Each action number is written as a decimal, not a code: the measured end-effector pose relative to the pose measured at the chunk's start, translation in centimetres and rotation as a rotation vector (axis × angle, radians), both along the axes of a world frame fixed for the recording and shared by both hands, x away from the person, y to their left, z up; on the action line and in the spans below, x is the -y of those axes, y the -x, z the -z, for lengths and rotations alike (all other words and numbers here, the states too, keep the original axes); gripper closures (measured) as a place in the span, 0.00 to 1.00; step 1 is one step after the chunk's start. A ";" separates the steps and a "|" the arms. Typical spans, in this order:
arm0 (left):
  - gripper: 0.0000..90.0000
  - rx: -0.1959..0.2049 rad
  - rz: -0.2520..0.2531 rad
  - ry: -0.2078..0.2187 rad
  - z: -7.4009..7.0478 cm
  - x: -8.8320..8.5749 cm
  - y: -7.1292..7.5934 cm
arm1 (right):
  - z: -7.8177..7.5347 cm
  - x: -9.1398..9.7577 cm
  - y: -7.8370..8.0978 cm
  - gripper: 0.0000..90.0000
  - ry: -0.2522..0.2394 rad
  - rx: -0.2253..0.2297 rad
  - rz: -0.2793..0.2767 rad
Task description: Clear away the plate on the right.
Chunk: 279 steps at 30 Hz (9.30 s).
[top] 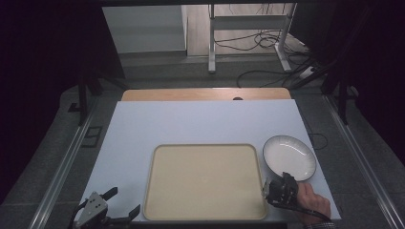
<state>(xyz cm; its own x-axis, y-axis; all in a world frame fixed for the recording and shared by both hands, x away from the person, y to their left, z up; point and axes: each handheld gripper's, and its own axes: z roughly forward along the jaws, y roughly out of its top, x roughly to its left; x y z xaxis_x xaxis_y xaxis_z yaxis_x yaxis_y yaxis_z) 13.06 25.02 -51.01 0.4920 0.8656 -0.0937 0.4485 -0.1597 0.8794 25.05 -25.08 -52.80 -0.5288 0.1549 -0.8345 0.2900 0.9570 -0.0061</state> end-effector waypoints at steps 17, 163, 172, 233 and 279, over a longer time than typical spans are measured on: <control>0.03 -0.002 -0.004 0.003 0.0 0.0 0.0 | -1.0 -1.8 1.7 0.87 0.005 0.059 -0.095; 0.02 -0.003 -0.004 0.001 0.0 0.0 -0.1 | -0.8 -16.2 7.8 0.71 -0.150 -0.027 -0.584; 0.02 -0.003 -0.005 0.001 0.0 0.0 -0.1 | -1.6 -15.7 7.8 0.68 -0.204 -0.044 -0.574; 0.02 -0.009 -0.002 0.007 0.1 0.0 -0.2 | -5.7 -8.4 3.5 0.39 -0.707 -0.180 -0.306; 0.02 -0.013 -0.001 0.008 0.1 0.0 -0.3 | -6.2 -2.3 2.4 0.06 -1.008 -0.228 -0.121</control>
<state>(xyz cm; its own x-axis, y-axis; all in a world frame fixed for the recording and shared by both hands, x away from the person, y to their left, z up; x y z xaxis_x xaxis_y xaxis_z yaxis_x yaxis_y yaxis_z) 13.32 25.01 -51.08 0.4900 0.8651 -0.1071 0.4602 -0.1524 0.8746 22.63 -22.74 -46.64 -0.7163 0.6606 -0.2250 0.2846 0.5709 0.7701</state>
